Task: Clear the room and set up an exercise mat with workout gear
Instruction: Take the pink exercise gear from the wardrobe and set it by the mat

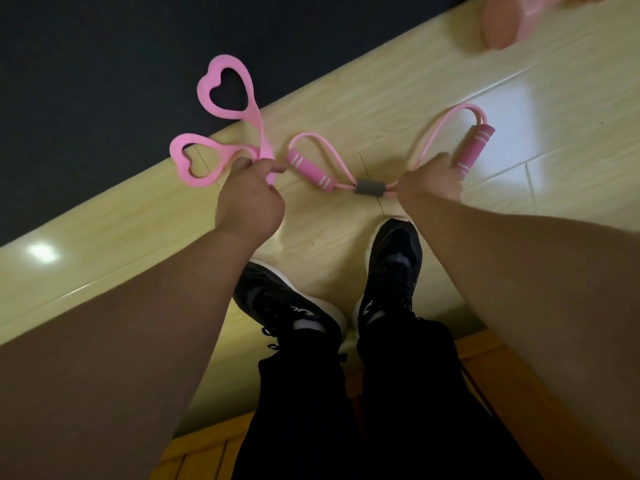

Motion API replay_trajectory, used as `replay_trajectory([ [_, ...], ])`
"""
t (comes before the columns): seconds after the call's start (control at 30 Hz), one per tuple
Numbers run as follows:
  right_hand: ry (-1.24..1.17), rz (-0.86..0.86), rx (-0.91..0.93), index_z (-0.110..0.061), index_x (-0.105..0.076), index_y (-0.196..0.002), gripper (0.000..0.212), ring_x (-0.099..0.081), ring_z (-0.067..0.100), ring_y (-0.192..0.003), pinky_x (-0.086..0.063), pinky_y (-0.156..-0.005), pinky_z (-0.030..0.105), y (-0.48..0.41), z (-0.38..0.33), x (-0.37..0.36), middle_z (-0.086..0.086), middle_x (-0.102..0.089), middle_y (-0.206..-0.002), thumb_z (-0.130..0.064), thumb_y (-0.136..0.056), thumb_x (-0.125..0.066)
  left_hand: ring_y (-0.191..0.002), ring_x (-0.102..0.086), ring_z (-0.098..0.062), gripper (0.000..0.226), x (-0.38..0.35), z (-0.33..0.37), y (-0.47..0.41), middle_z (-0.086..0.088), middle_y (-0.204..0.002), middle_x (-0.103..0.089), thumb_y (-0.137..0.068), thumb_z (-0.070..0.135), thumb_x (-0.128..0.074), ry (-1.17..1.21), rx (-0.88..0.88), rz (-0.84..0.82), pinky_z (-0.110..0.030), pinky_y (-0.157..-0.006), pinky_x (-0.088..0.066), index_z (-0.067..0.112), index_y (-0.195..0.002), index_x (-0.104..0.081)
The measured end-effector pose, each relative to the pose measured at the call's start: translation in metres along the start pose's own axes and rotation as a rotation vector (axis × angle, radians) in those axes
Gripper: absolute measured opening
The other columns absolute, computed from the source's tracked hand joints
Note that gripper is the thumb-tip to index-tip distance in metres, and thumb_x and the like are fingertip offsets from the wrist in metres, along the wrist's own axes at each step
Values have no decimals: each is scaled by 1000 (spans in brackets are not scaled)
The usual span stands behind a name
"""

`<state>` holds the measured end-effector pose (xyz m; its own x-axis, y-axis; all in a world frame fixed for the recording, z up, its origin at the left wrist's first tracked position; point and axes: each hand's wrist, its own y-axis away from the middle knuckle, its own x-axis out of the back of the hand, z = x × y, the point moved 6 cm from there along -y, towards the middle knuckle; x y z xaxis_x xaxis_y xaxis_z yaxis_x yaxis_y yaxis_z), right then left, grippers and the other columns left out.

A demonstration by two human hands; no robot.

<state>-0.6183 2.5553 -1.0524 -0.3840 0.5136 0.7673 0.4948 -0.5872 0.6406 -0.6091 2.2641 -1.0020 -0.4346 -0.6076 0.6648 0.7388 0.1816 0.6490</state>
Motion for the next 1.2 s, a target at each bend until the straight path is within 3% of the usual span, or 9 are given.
replay_trajectory([
  [0.07,-5,-27,-26,-17,-50,-122,38,-59,22,-87,-56,-72,38,-1,10,-2,6,-55,-117,-23,-89,-67,-127,-50,-24,43,-6,3,-3,-6,-143,-43,-95,3,-49,-2,-13,1,-19,-91,-31,23,-130,-62],
  [0.2,338,-47,528,-21,-54,-115,34,-50,24,-104,-47,-98,43,13,-11,-16,4,-49,-114,-20,-83,-64,-121,-53,-23,42,-14,8,-6,-7,-141,-43,-95,4,-49,-1,5,9,-19,-87,-32,21,-131,-61],
  [0.27,448,-78,649,-23,-49,-116,43,-46,25,-106,-42,-99,43,19,-17,-27,4,-45,-115,-19,-76,-64,-119,-54,-23,42,-17,10,-6,-6,-143,-43,-96,4,-49,3,24,14,-19,-86,-32,22,-132,-61],
  [0.5,696,10,725,-16,-48,-119,37,-49,33,-103,-43,-92,46,11,-13,-40,11,-47,-113,-13,-83,-60,-103,-53,-16,43,-24,13,-12,-7,-140,-45,-95,5,-49,-19,-21,-11,-22,-81,-36,23,-133,-60],
  [0.63,761,44,816,-15,-49,-117,29,-54,35,-97,-42,-90,46,18,-14,-30,10,-52,-109,-9,-88,-48,-109,-53,-18,43,-24,12,-15,-8,-140,-44,-94,4,-49,-22,-28,-20,-25,-83,-39,22,-132,-60],
  [0.9,651,64,882,-18,-39,-121,38,-59,32,-95,-38,-91,49,32,-23,5,4,-63,-109,-2,-87,-47,-125,-51,-26,43,-13,14,-6,-9,-143,-43,-95,3,-50,3,56,-4,-21,-91,-32,21,-133,-59],
  [1.0,550,135,917,-20,-44,-119,26,-57,32,-95,-36,-89,48,22,-44,27,3,-64,-106,-12,-94,-43,-130,-48,-25,43,-9,12,-7,-10,-146,-40,-95,3,-50,23,83,-5,-19,-94,-28,20,-133,-59],
  [1.1,407,199,833,-25,-49,-111,17,-53,32,-95,-37,-92,52,1,-76,51,2,-61,-100,-24,-99,-36,-126,-51,-24,45,-9,11,-12,-10,-148,-39,-94,2,-50,24,98,-22,-20,-94,-29,21,-134,-58],
  [1.2,405,274,783,-22,-53,-114,25,-51,33,-101,-36,-94,50,-25,-106,64,6,-60,-106,-27,-101,-32,-114,-56,-22,47,-10,13,-16,-8,-147,-40,-93,2,-49,31,94,-30,-28,-100,-35,25,-133,-58],
])
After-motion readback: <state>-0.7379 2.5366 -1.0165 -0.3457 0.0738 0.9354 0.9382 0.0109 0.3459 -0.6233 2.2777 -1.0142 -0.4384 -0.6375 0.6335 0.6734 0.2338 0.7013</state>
